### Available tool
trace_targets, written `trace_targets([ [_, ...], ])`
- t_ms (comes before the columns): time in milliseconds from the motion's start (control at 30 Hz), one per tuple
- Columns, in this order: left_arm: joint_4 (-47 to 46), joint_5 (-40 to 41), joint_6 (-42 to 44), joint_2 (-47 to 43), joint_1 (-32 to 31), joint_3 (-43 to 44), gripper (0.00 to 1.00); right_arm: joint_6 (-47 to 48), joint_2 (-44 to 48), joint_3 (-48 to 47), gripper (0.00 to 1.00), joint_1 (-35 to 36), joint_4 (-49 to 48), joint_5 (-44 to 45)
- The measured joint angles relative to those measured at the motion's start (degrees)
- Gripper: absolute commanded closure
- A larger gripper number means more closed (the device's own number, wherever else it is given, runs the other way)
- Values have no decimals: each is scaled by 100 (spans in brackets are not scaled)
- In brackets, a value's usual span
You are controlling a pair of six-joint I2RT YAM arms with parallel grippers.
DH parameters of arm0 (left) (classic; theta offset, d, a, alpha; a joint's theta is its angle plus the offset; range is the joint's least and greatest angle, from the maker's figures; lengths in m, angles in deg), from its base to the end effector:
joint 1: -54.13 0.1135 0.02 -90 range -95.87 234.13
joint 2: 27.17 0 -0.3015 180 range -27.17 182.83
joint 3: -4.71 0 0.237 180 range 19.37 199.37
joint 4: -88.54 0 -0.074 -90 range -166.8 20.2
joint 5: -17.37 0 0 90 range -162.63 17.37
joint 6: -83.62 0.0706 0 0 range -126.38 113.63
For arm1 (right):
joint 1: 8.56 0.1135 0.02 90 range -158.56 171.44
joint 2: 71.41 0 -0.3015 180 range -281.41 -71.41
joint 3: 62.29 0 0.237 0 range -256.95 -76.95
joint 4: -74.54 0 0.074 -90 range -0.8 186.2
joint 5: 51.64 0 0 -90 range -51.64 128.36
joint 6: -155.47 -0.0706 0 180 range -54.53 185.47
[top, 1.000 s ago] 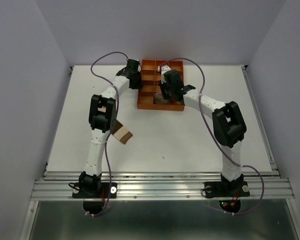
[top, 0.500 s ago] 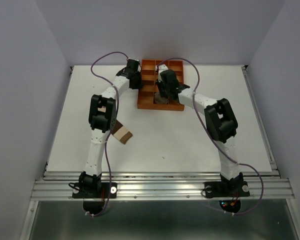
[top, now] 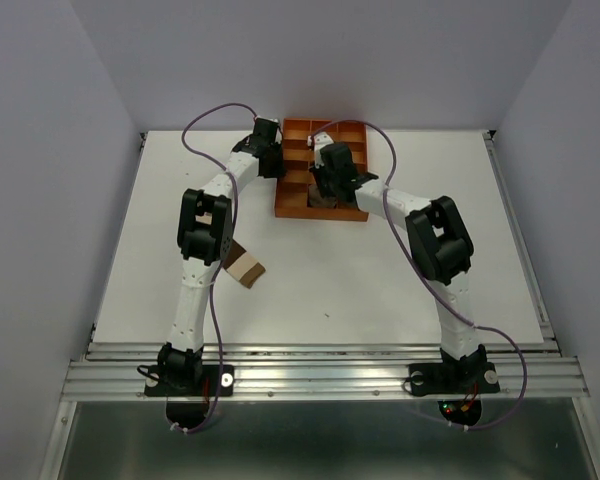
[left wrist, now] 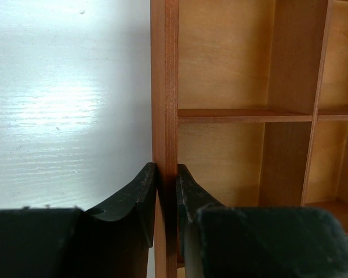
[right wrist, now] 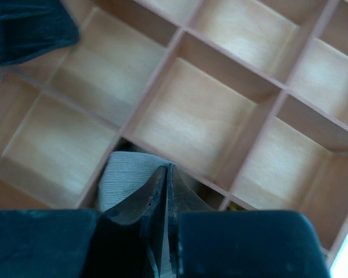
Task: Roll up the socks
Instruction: Place the sock in the storage box.
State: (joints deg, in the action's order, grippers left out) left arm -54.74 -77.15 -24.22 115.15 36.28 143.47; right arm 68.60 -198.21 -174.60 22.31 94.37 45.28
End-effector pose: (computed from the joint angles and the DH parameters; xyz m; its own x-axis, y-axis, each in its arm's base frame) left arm 0.5745 -0.1908 0.1897 -0.6970 -0.0964 -0.7106 0.1568 0.9464 -0.2822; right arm 0.4756 0.2744 0.2144 -0.4601 -0.3382 -0.8210 -0.4497 0.8860 -0.1129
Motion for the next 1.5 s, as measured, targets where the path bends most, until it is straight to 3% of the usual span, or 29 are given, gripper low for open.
trace_targets([
  [433,0,-2,9,0,0,0,100,4,-2,297,89,-15,-271,-713],
  [700,0,-2,11,0,0,0,100,-127,-2,295,78,-9,-308,-125],
  [967,-13,2,-7,0,0,0,99,-107,0,103,73,7,-68,389],
  [1233,-20,2,-46,0,9,0,88,-101,361,17,64,-7,2,546],
  [1300,-24,2,-46,-9,9,-11,86,-144,538,17,56,-7,4,605],
  [1500,-66,11,-74,-55,11,-87,61,-345,1069,20,39,-7,-31,715],
])
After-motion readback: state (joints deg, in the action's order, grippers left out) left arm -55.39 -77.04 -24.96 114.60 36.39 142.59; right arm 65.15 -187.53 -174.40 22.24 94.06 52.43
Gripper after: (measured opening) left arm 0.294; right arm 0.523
